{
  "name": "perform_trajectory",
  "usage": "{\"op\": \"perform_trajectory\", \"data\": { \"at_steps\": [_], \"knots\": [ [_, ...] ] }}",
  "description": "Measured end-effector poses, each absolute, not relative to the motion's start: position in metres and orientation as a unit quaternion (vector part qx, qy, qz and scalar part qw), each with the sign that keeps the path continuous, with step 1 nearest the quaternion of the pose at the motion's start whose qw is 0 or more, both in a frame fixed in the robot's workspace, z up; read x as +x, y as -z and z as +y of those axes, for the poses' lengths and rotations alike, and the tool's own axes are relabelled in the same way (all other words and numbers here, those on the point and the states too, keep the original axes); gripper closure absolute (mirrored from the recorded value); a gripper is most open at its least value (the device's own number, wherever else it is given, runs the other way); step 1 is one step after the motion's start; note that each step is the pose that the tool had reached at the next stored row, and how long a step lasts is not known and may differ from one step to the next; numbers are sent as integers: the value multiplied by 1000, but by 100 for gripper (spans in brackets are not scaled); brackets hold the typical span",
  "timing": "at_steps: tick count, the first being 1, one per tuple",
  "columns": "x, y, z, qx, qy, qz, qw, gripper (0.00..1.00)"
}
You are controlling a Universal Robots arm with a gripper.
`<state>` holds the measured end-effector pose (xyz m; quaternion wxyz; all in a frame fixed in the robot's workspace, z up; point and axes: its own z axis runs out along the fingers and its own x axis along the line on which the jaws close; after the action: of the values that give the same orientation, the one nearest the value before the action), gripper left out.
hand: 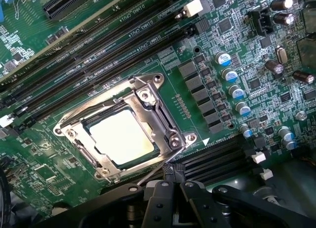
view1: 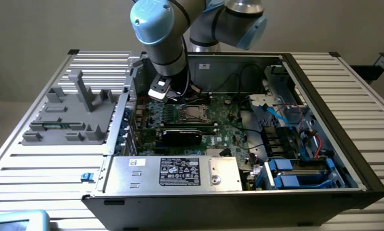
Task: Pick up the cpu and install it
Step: 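Install the first cpu locking lever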
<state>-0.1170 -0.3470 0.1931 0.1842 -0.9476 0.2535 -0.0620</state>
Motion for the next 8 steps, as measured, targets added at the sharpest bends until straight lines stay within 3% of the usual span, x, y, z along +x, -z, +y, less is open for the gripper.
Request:
{"op": "perform_trajectory", "data": {
  "at_steps": [8],
  "knots": [
    [-114, -192, -347, -948, 62, 254, 184, 89]
  ]
}}
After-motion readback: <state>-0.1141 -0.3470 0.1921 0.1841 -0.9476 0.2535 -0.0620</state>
